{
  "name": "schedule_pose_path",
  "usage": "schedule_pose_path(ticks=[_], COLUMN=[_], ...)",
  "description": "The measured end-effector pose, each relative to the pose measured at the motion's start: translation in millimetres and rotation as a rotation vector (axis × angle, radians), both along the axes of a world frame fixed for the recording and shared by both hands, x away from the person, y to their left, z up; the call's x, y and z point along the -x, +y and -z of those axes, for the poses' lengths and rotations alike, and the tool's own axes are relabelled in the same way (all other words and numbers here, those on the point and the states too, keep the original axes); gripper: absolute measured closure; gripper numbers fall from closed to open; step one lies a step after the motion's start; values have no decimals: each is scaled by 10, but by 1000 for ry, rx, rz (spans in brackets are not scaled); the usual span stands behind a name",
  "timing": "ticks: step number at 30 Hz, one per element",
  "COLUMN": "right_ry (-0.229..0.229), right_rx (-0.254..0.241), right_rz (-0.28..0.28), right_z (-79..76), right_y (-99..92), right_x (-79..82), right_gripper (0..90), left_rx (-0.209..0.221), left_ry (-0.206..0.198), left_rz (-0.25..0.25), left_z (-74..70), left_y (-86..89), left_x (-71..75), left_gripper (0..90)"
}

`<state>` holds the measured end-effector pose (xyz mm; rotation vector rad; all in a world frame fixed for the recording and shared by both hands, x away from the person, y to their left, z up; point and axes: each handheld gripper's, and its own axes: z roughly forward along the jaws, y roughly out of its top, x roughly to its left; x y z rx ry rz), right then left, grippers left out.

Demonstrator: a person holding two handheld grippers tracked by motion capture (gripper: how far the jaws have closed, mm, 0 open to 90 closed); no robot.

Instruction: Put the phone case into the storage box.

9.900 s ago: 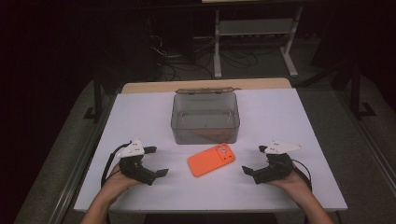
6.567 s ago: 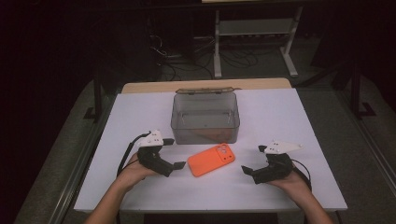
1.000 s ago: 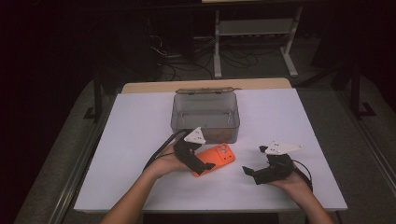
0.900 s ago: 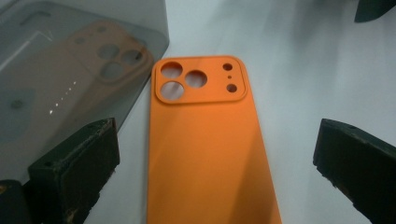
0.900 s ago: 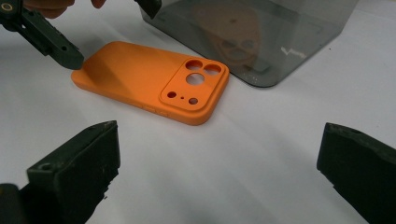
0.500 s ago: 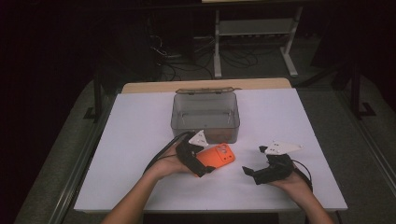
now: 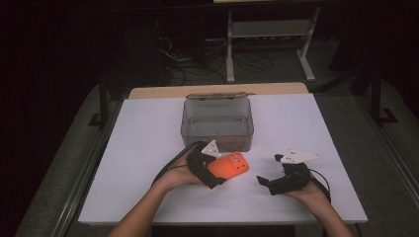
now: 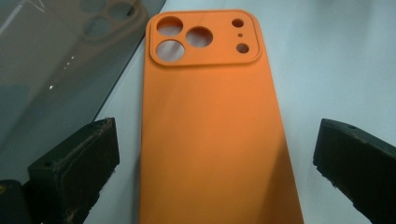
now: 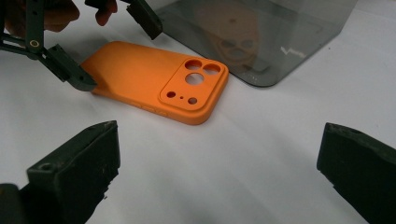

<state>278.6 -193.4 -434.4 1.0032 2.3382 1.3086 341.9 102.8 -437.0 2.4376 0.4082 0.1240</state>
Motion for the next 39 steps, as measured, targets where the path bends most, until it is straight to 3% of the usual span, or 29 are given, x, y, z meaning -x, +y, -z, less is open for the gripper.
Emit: schedule_pose_path(ticks=[9,21,37,38,39], right_ry=[-1,-1,-5,-5,-5], right_rx=[-2,-1,-1,-1,-2], right_rz=[1,1,0,0,0], right_z=[-2,-4,-5,-5,-6], right_y=[-6,-6,-7,-7,-7], right_x=[1,-1,-3,-3,-3], right_gripper=[0,0,0,0,0], left_rx=[-32,-37,-44,-41,-42], left_ry=[4,14,-4,-7,-12], left_rz=[-1,-7,-1,6,8], left_z=[41,65,80,78,77], left_y=[15,37,20,21,21], left_x=[23,43,56,58,59], left_gripper=[0,0,0,16,92])
